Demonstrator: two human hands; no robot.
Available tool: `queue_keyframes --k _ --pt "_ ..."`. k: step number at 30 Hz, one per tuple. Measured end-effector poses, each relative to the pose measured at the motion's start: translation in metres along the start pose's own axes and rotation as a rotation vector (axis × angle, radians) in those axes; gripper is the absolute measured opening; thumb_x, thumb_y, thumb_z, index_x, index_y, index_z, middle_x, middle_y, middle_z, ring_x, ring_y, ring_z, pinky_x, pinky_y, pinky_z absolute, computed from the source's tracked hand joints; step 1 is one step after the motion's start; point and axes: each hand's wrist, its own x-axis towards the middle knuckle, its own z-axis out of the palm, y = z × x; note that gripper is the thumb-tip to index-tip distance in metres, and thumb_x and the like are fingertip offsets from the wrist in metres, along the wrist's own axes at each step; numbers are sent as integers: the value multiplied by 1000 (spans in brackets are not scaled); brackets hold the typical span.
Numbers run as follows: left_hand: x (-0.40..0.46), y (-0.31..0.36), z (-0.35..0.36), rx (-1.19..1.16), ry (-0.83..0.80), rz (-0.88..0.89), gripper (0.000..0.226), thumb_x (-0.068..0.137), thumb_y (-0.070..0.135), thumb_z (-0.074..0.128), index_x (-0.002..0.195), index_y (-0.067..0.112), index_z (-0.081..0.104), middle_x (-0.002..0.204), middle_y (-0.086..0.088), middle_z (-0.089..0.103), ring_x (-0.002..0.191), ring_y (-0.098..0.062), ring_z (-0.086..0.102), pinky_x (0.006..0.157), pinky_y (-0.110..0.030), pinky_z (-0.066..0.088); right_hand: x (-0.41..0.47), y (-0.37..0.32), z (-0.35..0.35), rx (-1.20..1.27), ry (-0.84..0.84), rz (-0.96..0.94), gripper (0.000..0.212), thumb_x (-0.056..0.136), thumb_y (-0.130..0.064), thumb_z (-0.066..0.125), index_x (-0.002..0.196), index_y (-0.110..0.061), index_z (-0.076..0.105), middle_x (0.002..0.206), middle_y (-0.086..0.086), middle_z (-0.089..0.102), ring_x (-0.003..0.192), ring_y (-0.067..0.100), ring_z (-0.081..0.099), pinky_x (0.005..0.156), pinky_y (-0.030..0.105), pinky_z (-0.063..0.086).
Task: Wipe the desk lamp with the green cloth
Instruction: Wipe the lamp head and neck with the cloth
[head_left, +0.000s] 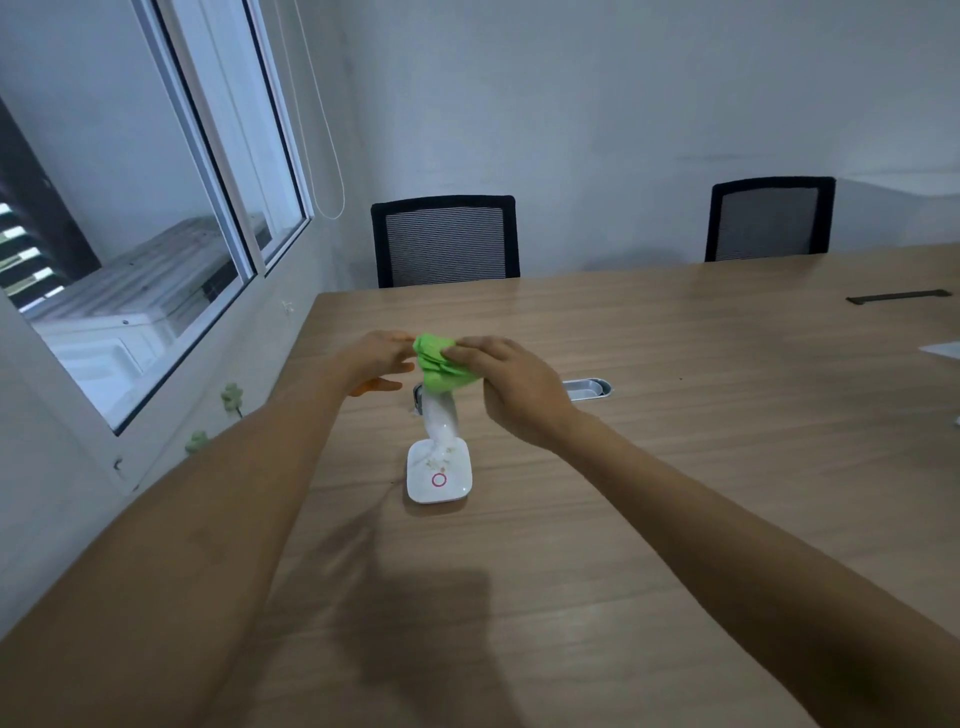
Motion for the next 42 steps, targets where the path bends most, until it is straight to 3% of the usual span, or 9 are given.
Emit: queue_keyframes --k 4,11,16,19,23,29,36,39,42 --pt "0 -1 -2 10 24 11 33 89 35 59 122 28 62 127 6 59 123 -16 54 100 -37 45 -7 -11 10 39 -159 -59 61 78 14 45 132 -12 55 139 9 55 126 29 51 98 45 48" --pt "1 -1 -1 -12 13 -12 44 92 38 57 133 24 55 144 4 49 130 -17 49 103 -38 42 -72 -18 -5 -96 -56 -441 46 72 8 65 115 -11 69 121 8 69 113 28 64 94 37 52" --pt "4 -2 -2 -15 36 20 33 91 24 57 124 21 60 138 -2 54 128 -20 51 108 -42 43 -25 -12 -11 -24 96 -161 50 74 13 46 115 -5 68 119 14 69 107 34 65 89 43 55" --pt "4 -3 -3 -36 20 32 20 90 21 57 107 25 65 123 -2 61 127 -22 53 109 -45 42 4 -14 -5 -42 -38 -53 51 78 9 47 124 -8 62 130 11 62 117 31 58 96 41 49" --pt "4 -3 -3 17 21 46 38 91 34 58 127 22 60 134 -2 58 115 -17 56 92 -33 49 0 -22 6 -65 -190 -135 54 77 10 52 126 -10 60 133 9 60 122 29 55 100 41 46" --pt "5 -3 0 81 39 45 49 93 42 51 138 21 50 144 0 47 132 -21 45 103 -37 39 -62 -32 -6 -123 -106 -428 44 79 -7 40 109 -13 72 116 2 73 109 23 67 95 38 53" --pt "7 -1 7 104 66 111 34 94 28 48 126 18 57 131 -9 54 121 -25 51 106 -42 43 -13 -16 -10 10 67 -51 54 73 10 38 116 -3 67 121 17 67 108 36 64 90 48 54" --pt "9 -1 8 121 67 126 30 95 34 48 118 19 60 120 -9 57 108 -23 52 103 -45 45 -8 -18 -6 16 -52 -50 52 77 -1 35 118 -3 66 123 17 66 111 35 62 91 47 52" --pt "7 -1 8 122 76 101 43 95 41 47 130 16 55 131 -6 53 124 -25 50 98 -41 47 -30 -22 -2 8 -57 -137 51 73 8 37 112 -1 69 117 17 70 108 36 64 89 49 55"
